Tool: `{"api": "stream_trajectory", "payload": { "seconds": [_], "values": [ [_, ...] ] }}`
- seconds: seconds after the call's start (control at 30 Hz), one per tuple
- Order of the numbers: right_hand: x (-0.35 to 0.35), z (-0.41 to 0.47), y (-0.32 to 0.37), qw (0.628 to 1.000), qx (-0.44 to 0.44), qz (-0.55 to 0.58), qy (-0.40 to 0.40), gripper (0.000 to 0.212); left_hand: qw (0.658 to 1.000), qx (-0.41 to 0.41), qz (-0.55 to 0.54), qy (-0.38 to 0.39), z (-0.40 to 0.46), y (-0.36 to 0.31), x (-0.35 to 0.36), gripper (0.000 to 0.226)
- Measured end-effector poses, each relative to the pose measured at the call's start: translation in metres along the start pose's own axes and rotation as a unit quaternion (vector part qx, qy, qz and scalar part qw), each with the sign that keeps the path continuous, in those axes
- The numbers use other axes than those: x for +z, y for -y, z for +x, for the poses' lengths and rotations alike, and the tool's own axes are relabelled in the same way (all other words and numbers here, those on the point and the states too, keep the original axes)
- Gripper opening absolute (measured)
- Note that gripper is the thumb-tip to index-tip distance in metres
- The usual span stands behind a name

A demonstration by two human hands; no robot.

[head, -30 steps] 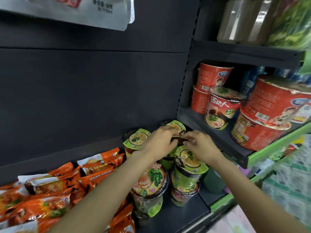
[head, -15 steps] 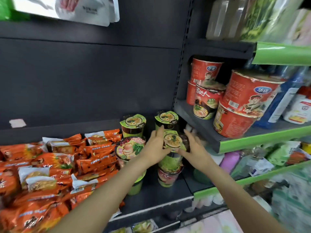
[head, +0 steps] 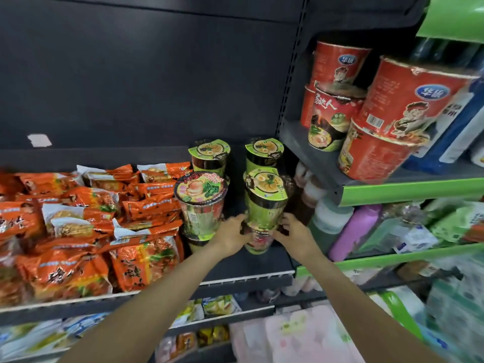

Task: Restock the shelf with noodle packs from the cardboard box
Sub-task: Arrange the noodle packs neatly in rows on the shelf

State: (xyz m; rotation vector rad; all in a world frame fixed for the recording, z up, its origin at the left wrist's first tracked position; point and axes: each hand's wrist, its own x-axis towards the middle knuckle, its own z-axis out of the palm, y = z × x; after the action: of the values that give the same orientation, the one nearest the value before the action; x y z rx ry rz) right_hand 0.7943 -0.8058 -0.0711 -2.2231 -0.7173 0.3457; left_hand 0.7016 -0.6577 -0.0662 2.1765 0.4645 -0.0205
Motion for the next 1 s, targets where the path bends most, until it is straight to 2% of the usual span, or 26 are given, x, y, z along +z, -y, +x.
{"api": "stream_trajectory", "payload": {
  "seconds": [0.03,0.17,0.3,0.53,0.63,0.77,1.0],
  "values": [
    [0.004,-0.002,-0.005,1.000,-0.008,-0.021,0.000,0.050,1.000,0.002,-0.004,0.001,0.000,0.005,0.004,0.059],
    [0.020,-0.009,-0.024,0.996,-0.036,-0.069,-0.034,0.052,0.999,0.004,-0.041,0.008,-0.005,0.013,0.017,0.064],
    [0.029,-0.011,-0.034,0.992,-0.056,-0.091,-0.070,0.048,0.996,0.014,-0.090,-0.025,-0.005,0.013,0.027,0.070],
    [0.028,0.008,-0.037,0.986,-0.052,-0.062,-0.143,0.035,0.995,0.045,-0.069,-0.056,0.007,0.007,0.037,0.070],
    [0.031,0.011,-0.039,0.985,-0.060,-0.053,-0.152,0.028,0.994,0.039,-0.054,-0.085,0.008,0.011,0.040,0.059],
    [0.044,0.008,-0.042,0.986,-0.085,-0.025,-0.139,0.031,0.989,-0.007,-0.050,-0.140,0.012,0.016,0.037,0.045],
    [0.053,0.013,-0.047,0.983,-0.087,0.011,-0.160,0.030,0.982,-0.041,-0.095,-0.160,0.020,0.012,0.039,0.060]
  ]
}}
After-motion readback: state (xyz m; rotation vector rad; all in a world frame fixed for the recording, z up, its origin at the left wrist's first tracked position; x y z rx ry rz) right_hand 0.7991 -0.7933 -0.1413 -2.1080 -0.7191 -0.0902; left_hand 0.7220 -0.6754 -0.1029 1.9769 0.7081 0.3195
